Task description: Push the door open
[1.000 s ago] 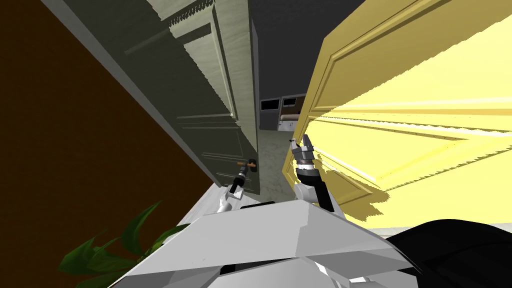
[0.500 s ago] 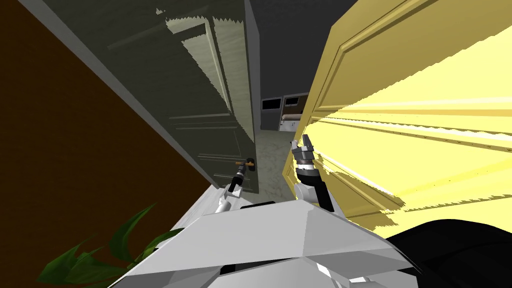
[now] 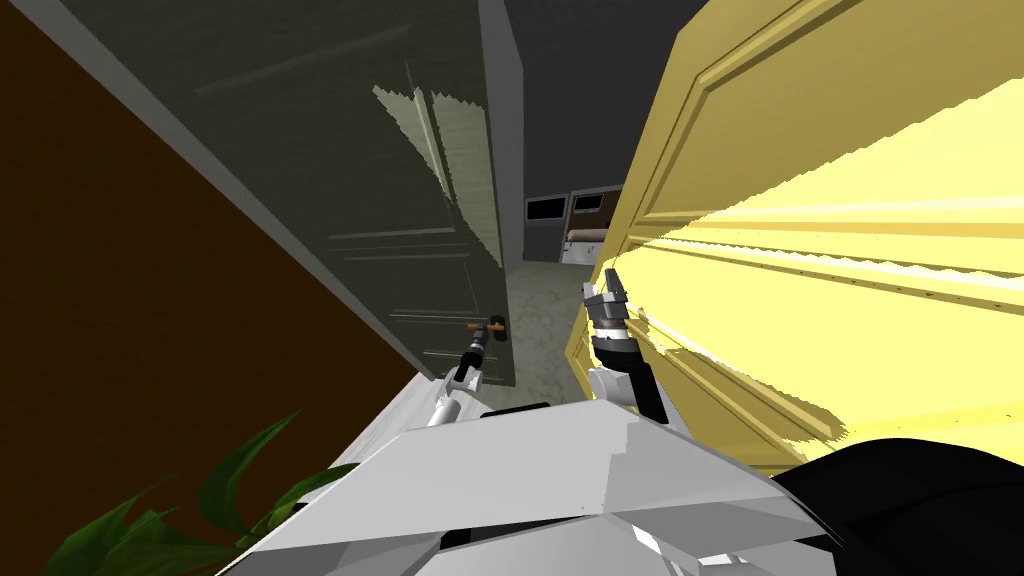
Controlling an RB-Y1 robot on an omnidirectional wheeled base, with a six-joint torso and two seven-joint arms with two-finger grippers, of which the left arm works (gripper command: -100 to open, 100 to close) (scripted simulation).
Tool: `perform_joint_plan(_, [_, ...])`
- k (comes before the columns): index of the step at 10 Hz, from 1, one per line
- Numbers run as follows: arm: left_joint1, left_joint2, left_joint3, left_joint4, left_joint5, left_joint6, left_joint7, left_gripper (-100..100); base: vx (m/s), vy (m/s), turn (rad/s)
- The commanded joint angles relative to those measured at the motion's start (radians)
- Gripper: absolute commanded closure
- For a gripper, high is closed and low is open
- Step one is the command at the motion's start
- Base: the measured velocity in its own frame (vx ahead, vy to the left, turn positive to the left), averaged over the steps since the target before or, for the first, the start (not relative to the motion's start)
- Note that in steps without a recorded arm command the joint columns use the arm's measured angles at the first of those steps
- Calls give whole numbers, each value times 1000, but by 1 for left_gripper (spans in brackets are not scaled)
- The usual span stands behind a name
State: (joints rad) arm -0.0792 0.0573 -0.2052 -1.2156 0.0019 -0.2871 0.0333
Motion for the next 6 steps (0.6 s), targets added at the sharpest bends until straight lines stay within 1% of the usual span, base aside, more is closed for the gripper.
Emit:
perform_joint_plan(1, [-8,5,30,0,2,-6,-5,100,104,-99,46])
perform_joint_plan(5, [-21,-4,71,16,6,-5,-14,100,87,-92,55])
perform_joint_plan(6, [-27,-10,91,24,8,-4,-19,100,111,-153,87])
